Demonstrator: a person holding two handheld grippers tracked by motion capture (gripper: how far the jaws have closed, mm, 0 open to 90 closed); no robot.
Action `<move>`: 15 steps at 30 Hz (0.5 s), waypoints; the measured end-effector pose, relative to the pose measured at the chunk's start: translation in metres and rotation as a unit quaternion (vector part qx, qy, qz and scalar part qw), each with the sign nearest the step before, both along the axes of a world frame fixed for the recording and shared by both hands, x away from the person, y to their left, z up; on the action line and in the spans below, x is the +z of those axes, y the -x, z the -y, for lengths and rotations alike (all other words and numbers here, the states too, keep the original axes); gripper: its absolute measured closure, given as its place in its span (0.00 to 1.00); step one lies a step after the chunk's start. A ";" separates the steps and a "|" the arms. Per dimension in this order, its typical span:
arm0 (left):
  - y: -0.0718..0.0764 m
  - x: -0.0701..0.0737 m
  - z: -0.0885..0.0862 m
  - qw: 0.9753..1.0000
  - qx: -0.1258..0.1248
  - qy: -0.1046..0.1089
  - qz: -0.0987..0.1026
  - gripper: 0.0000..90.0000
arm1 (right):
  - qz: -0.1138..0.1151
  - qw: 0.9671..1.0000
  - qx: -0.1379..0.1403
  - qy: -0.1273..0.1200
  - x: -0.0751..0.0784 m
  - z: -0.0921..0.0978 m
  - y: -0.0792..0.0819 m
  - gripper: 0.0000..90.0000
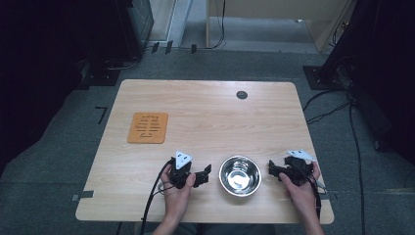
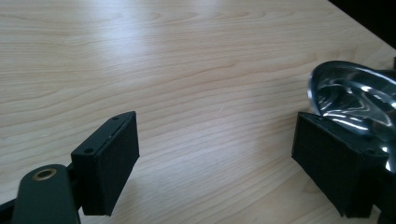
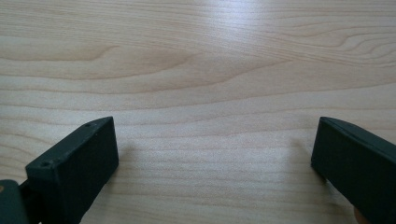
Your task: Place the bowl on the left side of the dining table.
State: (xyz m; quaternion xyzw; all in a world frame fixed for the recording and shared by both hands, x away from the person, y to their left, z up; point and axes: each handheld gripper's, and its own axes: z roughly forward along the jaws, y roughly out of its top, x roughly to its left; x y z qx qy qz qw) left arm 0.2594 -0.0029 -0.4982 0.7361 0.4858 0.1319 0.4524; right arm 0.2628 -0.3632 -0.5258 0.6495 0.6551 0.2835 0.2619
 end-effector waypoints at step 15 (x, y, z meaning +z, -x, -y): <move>0.002 0.003 0.031 0.999 -0.037 0.007 -0.003 0.16 | 0.000 1.000 0.003 0.000 0.000 0.000 0.000 0.00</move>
